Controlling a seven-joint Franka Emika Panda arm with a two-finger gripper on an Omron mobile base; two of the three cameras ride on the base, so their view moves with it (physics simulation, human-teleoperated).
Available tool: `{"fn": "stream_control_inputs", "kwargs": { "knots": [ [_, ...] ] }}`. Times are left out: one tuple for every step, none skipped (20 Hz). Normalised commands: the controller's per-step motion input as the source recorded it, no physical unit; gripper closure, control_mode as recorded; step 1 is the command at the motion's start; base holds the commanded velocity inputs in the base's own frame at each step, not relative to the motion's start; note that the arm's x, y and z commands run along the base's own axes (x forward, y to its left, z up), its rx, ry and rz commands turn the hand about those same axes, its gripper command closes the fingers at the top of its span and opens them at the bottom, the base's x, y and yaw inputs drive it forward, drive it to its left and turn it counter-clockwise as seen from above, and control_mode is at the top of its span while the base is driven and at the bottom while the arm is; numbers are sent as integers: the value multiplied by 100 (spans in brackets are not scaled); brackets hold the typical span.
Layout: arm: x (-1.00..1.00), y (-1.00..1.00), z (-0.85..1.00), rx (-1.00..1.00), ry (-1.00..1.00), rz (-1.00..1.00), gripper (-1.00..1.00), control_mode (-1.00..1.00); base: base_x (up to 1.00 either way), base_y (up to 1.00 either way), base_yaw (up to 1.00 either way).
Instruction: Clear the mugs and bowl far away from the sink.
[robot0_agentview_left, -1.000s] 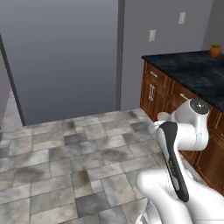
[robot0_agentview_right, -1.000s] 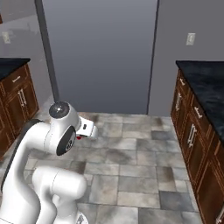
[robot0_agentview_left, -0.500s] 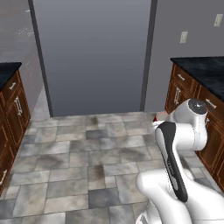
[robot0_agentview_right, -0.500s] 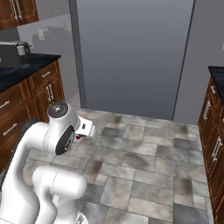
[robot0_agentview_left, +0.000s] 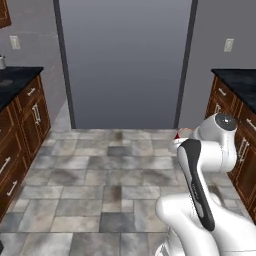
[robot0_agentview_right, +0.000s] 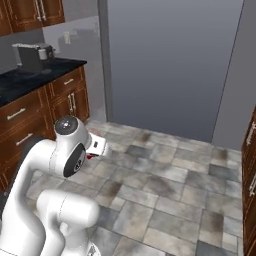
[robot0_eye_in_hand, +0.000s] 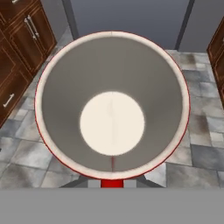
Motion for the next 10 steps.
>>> {"fn": "stream_control_inputs", "kwargs": {
  "knots": [
    [0, 0, 0, 0, 0, 0, 100, 100, 1, -47, 30],
    [0, 0, 0, 0, 0, 0, 100, 100, 5, -49, 31],
    [0, 0, 0, 0, 0, 0, 100, 100, 10, -48, 31],
    [0, 0, 0, 0, 0, 0, 100, 100, 16, -48, 31],
    [0, 0, 0, 0, 0, 0, 100, 100, 19, -47, 32],
    [0, 0, 0, 0, 0, 0, 100, 100, 26, -45, 33],
    [0, 0, 0, 0, 0, 0, 100, 100, 28, -41, 33],
    [0, 0, 0, 0, 0, 0, 100, 100, 29, -39, 34],
    [0, 0, 0, 0, 0, 0, 100, 100, 29, -36, 35],
    [0, 0, 0, 0, 0, 0, 100, 100, 29, -33, 36]
  ]
}}
